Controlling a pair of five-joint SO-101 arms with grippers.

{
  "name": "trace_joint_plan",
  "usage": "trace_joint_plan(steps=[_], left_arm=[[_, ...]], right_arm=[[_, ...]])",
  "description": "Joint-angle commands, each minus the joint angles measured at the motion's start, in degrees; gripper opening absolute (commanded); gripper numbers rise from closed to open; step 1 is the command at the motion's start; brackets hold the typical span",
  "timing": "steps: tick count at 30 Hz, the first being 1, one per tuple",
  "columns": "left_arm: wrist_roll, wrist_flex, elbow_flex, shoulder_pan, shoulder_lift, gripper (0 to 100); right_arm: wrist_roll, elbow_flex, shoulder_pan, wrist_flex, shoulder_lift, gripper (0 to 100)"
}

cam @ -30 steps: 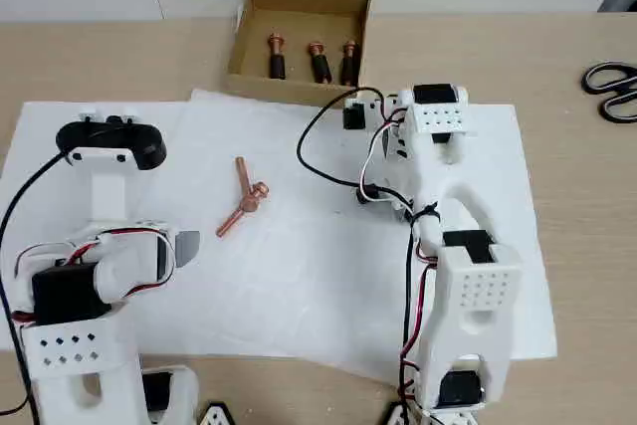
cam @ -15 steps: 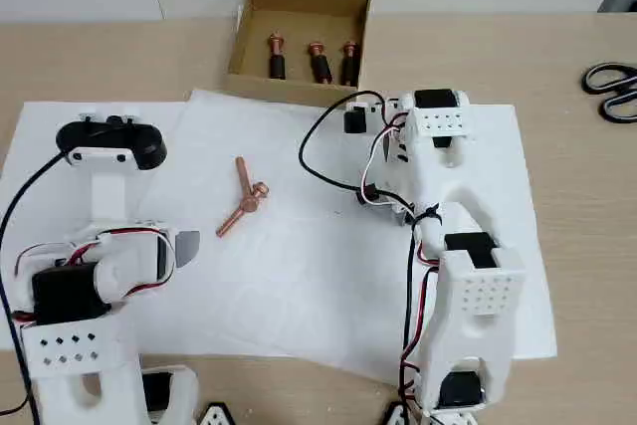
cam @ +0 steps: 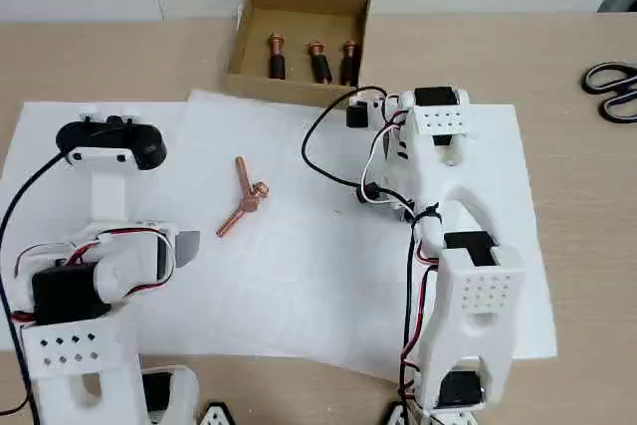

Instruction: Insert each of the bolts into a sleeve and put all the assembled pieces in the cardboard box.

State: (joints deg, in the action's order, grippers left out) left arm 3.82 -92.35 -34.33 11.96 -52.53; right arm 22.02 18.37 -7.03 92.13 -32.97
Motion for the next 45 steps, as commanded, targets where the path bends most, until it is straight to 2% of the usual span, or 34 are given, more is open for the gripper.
trace_joint_plan(steps=[1,7,11,17,23,29,37,42,45], left_arm=[[0.00,0.70,0.13,0.26,-0.70,26],[0.00,0.70,0.13,0.26,-0.70,26],[0.00,0.70,0.13,0.26,-0.70,26],[-0.18,0.79,0.13,0.00,-0.35,26],[-0.18,-0.53,2.95,-0.09,1.23,26],[-0.09,-2.73,15.87,-0.35,21.63,26],[9.05,-0.53,35.91,-11.34,54.15,19],[8.79,2.90,46.90,-11.69,70.77,19],[5.36,2.73,53.85,-12.04,78.07,19]], right_arm=[[-0.53,3.25,-0.04,-1.71,0.92,14.4],[-0.53,2.99,-0.04,-2.95,-0.04,13.4],[-0.53,2.99,-0.04,-3.56,-2.86,0.0],[-0.53,3.25,0.04,-2.59,-1.63,0.6],[-0.53,6.33,-0.04,3.47,12.09,0.4],[-0.53,4.48,0.22,4.00,22.99,0.4],[-4.22,2.37,0.31,4.26,26.77,0.4],[-5.98,2.37,0.31,4.26,26.77,0.4],[-6.15,2.37,0.31,4.26,26.77,0.4]])
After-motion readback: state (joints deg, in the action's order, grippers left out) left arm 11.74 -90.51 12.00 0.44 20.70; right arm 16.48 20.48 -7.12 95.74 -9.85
